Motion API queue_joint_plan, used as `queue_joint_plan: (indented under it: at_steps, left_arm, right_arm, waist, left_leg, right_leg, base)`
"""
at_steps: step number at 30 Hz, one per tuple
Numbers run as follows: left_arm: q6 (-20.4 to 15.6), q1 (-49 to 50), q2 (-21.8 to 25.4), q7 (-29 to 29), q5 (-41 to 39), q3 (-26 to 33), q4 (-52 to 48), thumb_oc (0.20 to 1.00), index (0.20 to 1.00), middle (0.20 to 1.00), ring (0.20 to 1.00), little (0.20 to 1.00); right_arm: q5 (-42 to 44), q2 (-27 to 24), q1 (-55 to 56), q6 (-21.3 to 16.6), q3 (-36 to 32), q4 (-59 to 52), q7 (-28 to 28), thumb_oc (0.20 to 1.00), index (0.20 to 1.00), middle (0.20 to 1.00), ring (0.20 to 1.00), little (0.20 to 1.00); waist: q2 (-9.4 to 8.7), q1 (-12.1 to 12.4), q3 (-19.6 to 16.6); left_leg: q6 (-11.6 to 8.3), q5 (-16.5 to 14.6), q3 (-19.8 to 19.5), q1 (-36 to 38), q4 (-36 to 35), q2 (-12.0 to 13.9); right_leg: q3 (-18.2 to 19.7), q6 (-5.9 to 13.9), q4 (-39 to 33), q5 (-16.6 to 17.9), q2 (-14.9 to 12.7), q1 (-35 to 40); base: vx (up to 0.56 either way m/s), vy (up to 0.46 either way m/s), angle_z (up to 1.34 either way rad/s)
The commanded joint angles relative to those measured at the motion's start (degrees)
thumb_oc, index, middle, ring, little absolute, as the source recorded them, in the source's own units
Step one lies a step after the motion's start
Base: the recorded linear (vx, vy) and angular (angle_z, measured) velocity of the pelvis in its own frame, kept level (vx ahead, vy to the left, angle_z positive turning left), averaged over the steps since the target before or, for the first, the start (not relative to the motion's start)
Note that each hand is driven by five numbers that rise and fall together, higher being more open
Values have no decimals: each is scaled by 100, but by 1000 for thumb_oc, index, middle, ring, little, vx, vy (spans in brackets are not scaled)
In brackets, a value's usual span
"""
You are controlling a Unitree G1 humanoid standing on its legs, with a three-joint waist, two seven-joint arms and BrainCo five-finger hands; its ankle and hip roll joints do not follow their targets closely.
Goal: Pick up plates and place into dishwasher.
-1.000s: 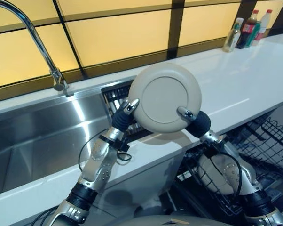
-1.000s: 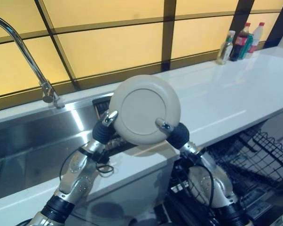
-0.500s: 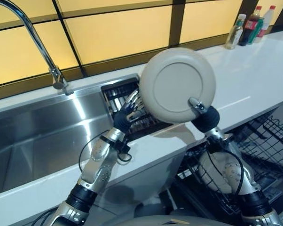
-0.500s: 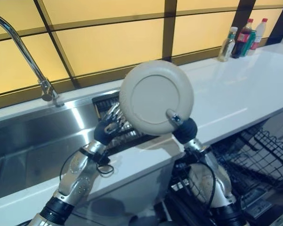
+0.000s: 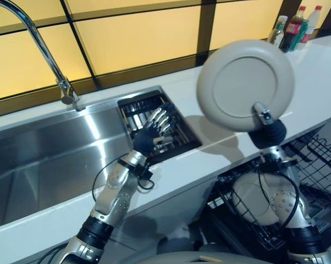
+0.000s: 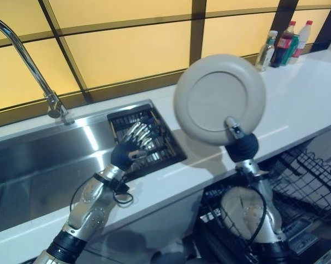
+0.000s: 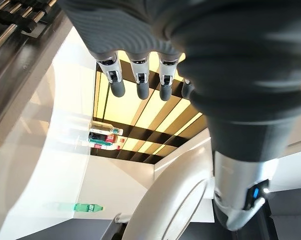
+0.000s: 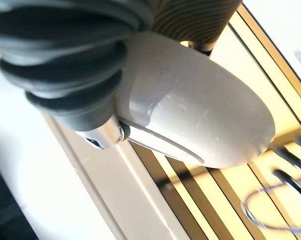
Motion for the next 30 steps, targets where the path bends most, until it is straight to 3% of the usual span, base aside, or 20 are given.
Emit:
queue_joint_plan:
  at_steps: [1,7,13,16,20,23,27,30]
  left_arm:
    - [-249,58,36,28,-289,263,-550,1000,1000,1000,1000,1000]
    - [-137,98,-37,-249,-520,71,-877,1000,1000,1000,1000,1000]
    - [53,-277,-179,-43,-707,-540,-1109,1000,1000,1000,1000,1000]
    - [145,-508,-206,13,-733,-810,-1160,1000,1000,1000,1000,1000]
    - [303,-552,-235,-135,-1081,-799,-1109,1000,1000,1000,1000,1000]
    - [346,-502,-223,-81,-975,-779,-1037,1000,1000,1000,1000,1000]
    - [519,-419,-179,-221,-1023,-782,-979,1000,1000,1000,1000,1000]
    - [593,-260,-115,-354,-1040,-894,-976,1000,1000,1000,1000,1000]
  right_arm:
    - [-197,47,-34,-640,-433,-180,-237,200,200,200,200,200]
    - [-680,-37,93,-898,-563,12,-863,200,200,200,200,200]
    - [-129,53,-444,-873,-293,578,-1407,200,200,200,200,200]
    - [-394,133,-592,-962,-116,756,-1638,200,200,200,200,200]
    - [-533,172,-744,-877,-71,1063,-1689,200,200,200,200,200]
    - [-399,125,-907,-728,-57,1335,-1701,200,200,200,200,200]
    - [92,107,-993,-793,-99,1570,-1754,200,200,200,200,200]
    - [148,206,-1043,-819,-82,1574,-1961,200,200,200,200,200]
  waist:
    - [-132,-228,-155]
    - [-159,-297,-101]
    - [-188,-174,85]
    - [-165,-212,132]
    - [-166,-224,170]
    - [-171,-96,246]
    - [-188,176,254]
    - [-269,384,218]
  left_leg:
    - [524,-671,-239,-429,727,-274]
    - [535,-830,-286,-499,1014,-330]
    - [644,-1228,-886,-623,1594,-604]
    - [706,-1220,-940,-560,1477,-694]
    - [732,-1227,-929,-465,1349,-822]
    - [745,-1189,-785,-468,1337,-774]
    - [772,-1110,-769,-711,1441,-693]
    - [746,-1116,-755,-723,1455,-643]
  right_leg:
    - [122,357,277,137,12,-284]
    - [247,337,274,128,38,-312]
    - [652,365,403,221,59,-428]
    - [792,480,461,549,8,-643]
    - [864,490,383,1093,-103,-880]
    - [551,420,681,1213,-202,-1001]
    - [266,333,1006,998,-494,-766]
    - [-92,358,728,846,-727,-432]
  base:
    - [-43,-16,-13]
    - [-50,-10,-8]
    - [-122,33,-52]
    - [-157,67,-39]
    - [-92,53,-21]
    - [-105,10,-32]
    - [-114,-56,-17]
    - [11,-122,-2]
